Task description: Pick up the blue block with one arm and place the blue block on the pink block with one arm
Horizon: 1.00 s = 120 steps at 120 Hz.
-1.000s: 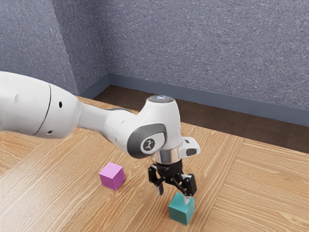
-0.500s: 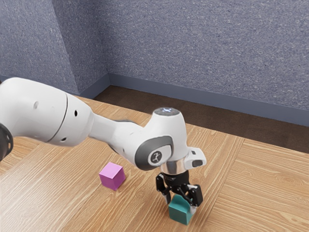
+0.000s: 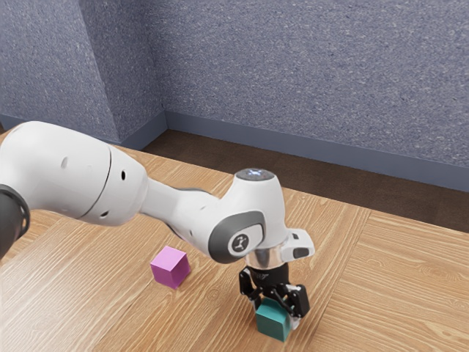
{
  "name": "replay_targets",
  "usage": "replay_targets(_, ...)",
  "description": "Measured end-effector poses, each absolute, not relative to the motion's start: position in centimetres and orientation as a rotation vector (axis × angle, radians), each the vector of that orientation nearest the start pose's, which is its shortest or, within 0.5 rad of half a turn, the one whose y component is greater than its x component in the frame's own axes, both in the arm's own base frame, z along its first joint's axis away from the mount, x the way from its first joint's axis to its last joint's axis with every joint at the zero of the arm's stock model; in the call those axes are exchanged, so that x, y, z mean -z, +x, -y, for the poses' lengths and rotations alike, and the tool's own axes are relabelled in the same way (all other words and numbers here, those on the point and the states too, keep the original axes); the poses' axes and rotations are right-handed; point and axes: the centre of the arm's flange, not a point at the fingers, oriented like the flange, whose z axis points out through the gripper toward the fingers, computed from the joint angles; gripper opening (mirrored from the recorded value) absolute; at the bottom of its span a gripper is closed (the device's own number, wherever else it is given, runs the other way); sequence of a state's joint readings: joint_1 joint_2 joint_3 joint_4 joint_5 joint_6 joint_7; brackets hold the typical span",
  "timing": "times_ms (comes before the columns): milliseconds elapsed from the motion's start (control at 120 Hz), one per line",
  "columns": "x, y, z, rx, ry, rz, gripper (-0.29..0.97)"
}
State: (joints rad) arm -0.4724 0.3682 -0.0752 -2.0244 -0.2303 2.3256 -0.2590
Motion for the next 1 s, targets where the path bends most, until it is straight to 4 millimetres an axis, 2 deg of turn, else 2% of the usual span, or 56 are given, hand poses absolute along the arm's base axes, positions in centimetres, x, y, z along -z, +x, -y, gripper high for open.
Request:
replay_targets(167,-25.7,50.6,31.1,-0.233,-3.274,-0.201,0.67)
replay_targets(450,-25.9,50.6,31.0,-0.218,-3.259,-0.248,0.41)
replay_targets(483,-26.2,50.7,31.0,-0.205,-3.257,-0.258,0.39)
replay_targets(608,-29.8,51.2,30.3,-0.089,-3.245,-0.305,0.36)
replay_targets(683,-32.0,52.4,27.4,-0.018,-3.233,-0.260,0.36)
replay_targets(767,-34.1,53.5,21.2,0.034,-3.228,-0.122,0.36)
replay_targets(833,-35.2,53.0,17.0,0.049,-3.216,-0.029,0.36)
replay_targets(892,-36.0,51.8,15.3,0.061,-3.203,-0.004,0.37)
replay_targets(1000,-37.8,50.2,13.6,0.104,-3.188,0.014,0.36)
